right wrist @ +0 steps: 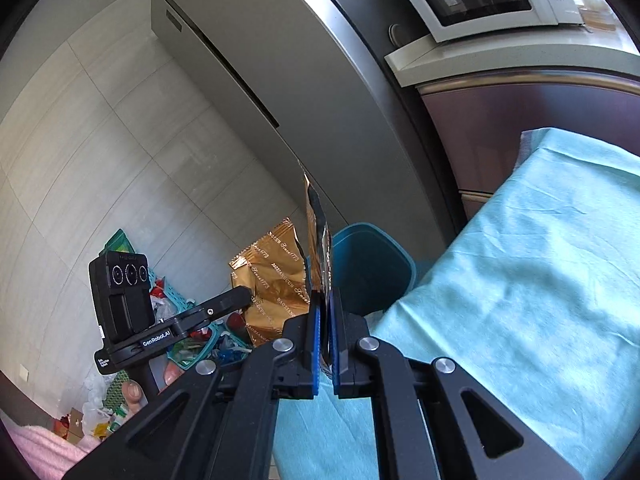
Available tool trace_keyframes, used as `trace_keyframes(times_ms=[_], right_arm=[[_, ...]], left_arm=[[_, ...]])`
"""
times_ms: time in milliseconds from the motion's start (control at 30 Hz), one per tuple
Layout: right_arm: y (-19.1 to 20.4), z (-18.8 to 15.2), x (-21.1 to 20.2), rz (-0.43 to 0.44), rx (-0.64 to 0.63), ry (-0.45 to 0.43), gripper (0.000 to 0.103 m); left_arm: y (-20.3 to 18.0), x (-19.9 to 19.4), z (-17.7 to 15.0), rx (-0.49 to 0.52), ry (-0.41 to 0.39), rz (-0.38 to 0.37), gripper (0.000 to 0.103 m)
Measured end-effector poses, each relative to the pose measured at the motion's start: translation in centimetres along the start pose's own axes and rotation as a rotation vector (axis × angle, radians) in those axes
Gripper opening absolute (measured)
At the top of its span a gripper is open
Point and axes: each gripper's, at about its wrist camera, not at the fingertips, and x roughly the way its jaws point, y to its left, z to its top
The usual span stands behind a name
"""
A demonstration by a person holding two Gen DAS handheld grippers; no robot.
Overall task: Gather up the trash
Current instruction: 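Carry both gold wrappers over the teal bin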
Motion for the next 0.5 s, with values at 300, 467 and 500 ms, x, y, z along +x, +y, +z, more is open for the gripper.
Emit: trace_keyframes(times_ms=[300, 467, 500], right_arm=[[1.0, 0.1, 3.3, -0.001, -0.004, 0.061, 0.003], [1.3, 0.4, 5.4, -0.025, -0.006, 0.1, 0.003], [1.3, 0.4, 5.8, -0.03, -0.007, 0.107, 0.003]], left_arm=[[2.6, 1.0, 0.0, -0.042, 0.017, 0.055, 0.012], [3.8, 2.0, -0.1, -0.068, 0.035, 0.086, 0.012], [4.0, 2.3, 0.0, -0.072, 0.04, 0.09, 0.012]])
